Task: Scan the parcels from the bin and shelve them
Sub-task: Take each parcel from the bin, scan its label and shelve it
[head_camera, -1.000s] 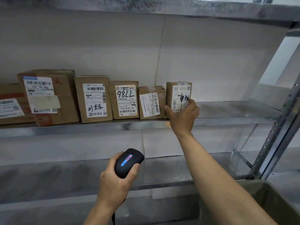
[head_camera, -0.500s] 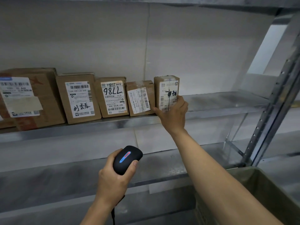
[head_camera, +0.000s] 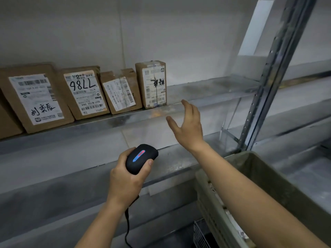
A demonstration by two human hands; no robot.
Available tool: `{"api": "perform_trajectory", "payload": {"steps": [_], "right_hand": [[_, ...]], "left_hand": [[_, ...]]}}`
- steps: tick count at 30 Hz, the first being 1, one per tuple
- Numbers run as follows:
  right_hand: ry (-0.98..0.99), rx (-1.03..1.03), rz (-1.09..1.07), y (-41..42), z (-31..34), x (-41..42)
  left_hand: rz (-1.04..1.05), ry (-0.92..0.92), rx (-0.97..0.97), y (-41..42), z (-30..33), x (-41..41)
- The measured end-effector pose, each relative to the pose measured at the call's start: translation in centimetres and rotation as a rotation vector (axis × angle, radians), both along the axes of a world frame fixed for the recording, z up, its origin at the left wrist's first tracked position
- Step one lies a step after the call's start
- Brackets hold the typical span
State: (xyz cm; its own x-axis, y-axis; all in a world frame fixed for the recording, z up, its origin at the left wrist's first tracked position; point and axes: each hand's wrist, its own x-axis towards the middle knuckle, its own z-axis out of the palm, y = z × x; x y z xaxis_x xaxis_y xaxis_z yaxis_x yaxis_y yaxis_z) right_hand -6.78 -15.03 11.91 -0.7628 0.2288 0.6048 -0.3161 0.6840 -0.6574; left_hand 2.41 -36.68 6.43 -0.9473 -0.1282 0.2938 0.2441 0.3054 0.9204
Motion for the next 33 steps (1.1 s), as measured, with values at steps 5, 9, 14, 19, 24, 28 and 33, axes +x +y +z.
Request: {"api": "perform_trajectory", "payload": {"steps": [5, 9, 14, 19, 24, 28, 33], "right_hand": [[-0.073, 0.057, -0.061, 3.3, -3.2, 3.2], [-0.147, 0.071, -0.127, 6.4, -5.7, 6.1], [-0.214, 0.041, -0.217, 10.3, -7.9, 10.6], [-0.277, -0.024, -0.358, 13.9, -10.5, 15.4], [-0.385, -0.136, -0.537, 18.3, -14.3, 20.6], [-0.469, -0.174, -0.66, 22.8, -17.1, 23.5], [-0.581, -0.264, -0.705, 26.7, -20.9, 24.0]], "left_hand": [[-0.105, -0.013, -0.033, 3.1, -0.4, -1.0], [-0.2, -0.019, -0.06, 6.0, -0.9, -1.7], [-0.321, -0.046, -0.081, 10.3, -2.1, -2.1], [-0.476, -0.089, -0.123, 15.1, -3.8, -2.3], [-0.621, -0.069, -0.197, 21.1, -5.1, -2.1], [-0.706, -0.061, -0.263, 25.7, -6.0, -2.2], [-0.756, -0.08, -0.355, 29.9, -7.2, -3.9]]}}
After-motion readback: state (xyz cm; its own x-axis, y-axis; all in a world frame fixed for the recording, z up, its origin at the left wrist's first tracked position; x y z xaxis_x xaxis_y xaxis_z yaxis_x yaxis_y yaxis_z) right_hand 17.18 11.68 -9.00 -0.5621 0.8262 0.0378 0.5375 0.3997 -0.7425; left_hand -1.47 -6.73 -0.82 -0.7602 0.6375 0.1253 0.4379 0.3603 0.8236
